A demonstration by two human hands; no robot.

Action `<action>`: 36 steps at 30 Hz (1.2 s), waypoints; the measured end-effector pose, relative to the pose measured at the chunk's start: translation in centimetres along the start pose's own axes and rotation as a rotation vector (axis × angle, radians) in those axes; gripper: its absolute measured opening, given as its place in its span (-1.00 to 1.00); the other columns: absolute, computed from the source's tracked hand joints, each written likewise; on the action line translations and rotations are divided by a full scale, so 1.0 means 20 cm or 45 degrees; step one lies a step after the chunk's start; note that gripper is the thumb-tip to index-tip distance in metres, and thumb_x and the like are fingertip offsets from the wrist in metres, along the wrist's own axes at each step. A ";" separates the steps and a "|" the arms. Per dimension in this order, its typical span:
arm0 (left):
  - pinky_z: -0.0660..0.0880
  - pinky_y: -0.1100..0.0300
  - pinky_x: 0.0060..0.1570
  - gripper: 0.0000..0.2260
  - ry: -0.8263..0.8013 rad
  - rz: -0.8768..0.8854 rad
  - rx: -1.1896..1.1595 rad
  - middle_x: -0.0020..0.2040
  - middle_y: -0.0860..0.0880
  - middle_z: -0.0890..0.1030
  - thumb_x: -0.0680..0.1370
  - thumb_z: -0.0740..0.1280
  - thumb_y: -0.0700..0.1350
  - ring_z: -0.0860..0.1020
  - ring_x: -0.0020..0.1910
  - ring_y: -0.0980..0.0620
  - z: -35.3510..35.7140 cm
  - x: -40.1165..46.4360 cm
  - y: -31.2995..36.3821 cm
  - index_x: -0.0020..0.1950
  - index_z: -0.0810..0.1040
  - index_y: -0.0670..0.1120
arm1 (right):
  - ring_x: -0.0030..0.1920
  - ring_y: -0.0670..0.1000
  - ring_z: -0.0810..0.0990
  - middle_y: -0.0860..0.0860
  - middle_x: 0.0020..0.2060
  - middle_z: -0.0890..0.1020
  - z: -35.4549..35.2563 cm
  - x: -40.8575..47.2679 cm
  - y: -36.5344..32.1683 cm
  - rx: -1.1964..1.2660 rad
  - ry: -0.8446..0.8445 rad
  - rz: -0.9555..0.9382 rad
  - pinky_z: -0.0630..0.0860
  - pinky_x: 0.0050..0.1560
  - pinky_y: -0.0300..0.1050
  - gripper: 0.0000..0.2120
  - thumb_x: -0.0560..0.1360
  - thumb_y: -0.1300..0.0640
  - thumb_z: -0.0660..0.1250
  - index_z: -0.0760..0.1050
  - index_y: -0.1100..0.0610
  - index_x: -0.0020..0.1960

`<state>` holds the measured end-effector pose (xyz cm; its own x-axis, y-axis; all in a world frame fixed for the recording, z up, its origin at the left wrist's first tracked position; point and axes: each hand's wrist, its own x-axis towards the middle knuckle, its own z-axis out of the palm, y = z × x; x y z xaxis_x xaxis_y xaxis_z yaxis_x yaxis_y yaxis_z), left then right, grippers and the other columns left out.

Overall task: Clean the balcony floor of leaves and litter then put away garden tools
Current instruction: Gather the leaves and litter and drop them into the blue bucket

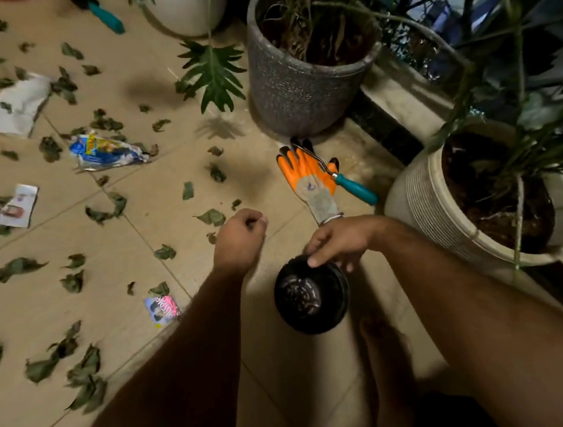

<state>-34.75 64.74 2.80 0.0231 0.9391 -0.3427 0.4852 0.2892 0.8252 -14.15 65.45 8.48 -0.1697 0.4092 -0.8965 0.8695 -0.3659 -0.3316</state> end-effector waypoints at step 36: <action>0.44 0.08 0.14 -0.69 0.440 -0.035 0.398 0.27 -0.14 0.52 0.63 0.28 -0.10 0.52 0.19 -0.10 -0.07 0.15 -0.19 0.38 0.48 -0.07 | 0.26 0.27 0.49 0.24 0.33 0.44 -0.09 0.50 0.27 0.169 1.277 0.452 0.45 0.05 -0.04 -0.45 0.47 0.01 0.25 0.32 0.21 0.40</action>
<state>-37.76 66.70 -0.73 -0.2602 0.9540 -0.1491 0.7229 0.2948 0.6249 -10.28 68.94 -1.71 0.5941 0.7389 -0.3178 0.7263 -0.6626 -0.1829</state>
